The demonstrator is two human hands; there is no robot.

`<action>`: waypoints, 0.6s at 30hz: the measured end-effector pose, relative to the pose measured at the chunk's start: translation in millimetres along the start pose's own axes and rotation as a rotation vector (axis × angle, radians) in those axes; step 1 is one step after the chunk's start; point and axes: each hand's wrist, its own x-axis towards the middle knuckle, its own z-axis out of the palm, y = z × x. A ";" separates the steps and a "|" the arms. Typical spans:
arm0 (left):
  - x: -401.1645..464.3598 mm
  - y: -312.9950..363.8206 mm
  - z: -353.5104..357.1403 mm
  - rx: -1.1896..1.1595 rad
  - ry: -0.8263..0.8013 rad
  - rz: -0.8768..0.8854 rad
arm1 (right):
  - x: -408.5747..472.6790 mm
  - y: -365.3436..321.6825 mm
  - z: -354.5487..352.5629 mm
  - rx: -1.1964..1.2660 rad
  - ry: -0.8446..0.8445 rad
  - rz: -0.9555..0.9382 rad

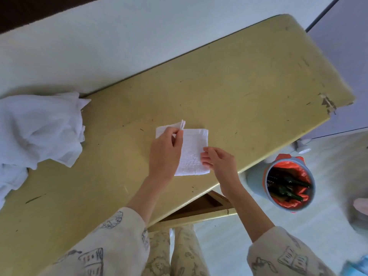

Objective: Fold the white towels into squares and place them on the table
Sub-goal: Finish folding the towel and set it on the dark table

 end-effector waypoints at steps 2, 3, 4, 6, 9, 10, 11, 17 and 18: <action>-1.0 -0.3 20.0 0.053 -0.067 0.001 | 3.8 2.2 -0.2 0.012 -0.033 0.041; -1.7 -1.0 28.0 0.072 -0.095 -0.002 | 5.8 3.1 -0.2 0.015 -0.047 0.058; -2.7 -1.5 34.8 0.078 -0.113 -0.004 | 7.9 3.8 -0.3 0.022 -0.056 0.070; -4.9 -2.2 45.2 0.072 -0.126 0.004 | 10.8 4.1 -0.7 0.040 -0.062 0.087; -8.0 0.6 51.9 0.033 -0.159 0.013 | 15.1 5.7 -1.6 0.038 -0.059 0.106; -8.1 1.7 52.6 0.010 -0.179 0.014 | 16.1 5.8 -1.5 0.018 -0.058 0.104; -7.7 1.8 52.9 -0.013 -0.203 0.011 | 16.1 5.4 -1.0 -0.003 -0.057 0.094; -11.2 -13.9 30.9 -0.049 -0.207 0.021 | 17.5 1.3 2.5 -0.129 -0.021 0.023; -13.2 -18.4 25.3 -0.013 -0.180 0.070 | 17.9 0.5 3.1 -0.147 -0.009 0.012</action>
